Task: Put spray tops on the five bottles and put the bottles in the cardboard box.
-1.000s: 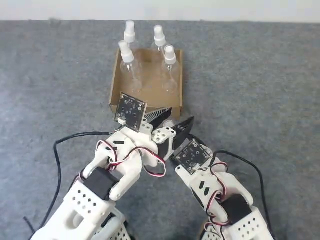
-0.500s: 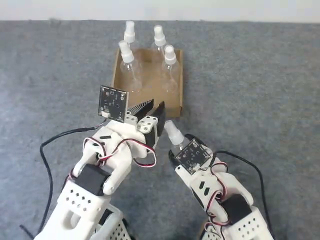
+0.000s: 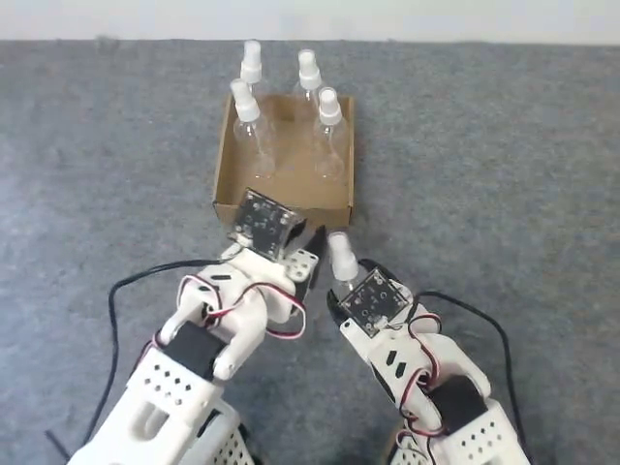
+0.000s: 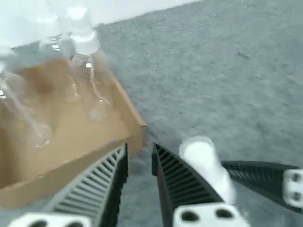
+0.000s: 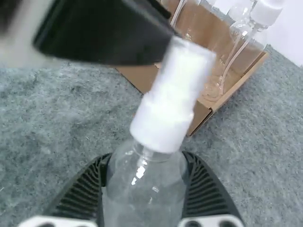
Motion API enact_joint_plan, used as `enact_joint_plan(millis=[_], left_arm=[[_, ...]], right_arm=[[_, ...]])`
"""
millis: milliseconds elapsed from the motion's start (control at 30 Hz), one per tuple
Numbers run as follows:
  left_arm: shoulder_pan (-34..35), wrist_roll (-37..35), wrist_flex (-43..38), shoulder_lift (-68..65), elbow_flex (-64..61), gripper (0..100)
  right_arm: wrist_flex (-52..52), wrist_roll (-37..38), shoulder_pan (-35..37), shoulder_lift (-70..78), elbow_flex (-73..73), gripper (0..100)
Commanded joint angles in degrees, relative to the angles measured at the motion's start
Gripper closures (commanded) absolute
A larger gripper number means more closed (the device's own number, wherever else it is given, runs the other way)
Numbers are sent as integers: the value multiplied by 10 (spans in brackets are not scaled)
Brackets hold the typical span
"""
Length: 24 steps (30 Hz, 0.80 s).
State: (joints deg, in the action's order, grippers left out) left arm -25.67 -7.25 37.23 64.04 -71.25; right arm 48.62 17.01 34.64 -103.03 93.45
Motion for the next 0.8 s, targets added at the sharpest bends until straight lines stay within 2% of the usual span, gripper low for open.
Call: enact_joint_plan(millis=[0,100,267,400,533,633,767], left_arm=[[-48,40,13,13,9,924],[-73,70,26,13,10,924],[-75,75,68,13,38,924],[-49,76,95,13,58,924],[-4,75,91,14,63,924],[6,73,91,14,82,924],[9,24,91,14,122,924]], right_arm=[[-11,3,0,-10,-4,991],[-10,3,0,-10,-4,991],[-9,3,0,-10,-4,991],[-9,3,0,-10,-4,991],[-15,-1,-20,-10,-7,991],[-15,-24,-24,-10,-9,991],[-15,-25,-23,-10,-9,991]])
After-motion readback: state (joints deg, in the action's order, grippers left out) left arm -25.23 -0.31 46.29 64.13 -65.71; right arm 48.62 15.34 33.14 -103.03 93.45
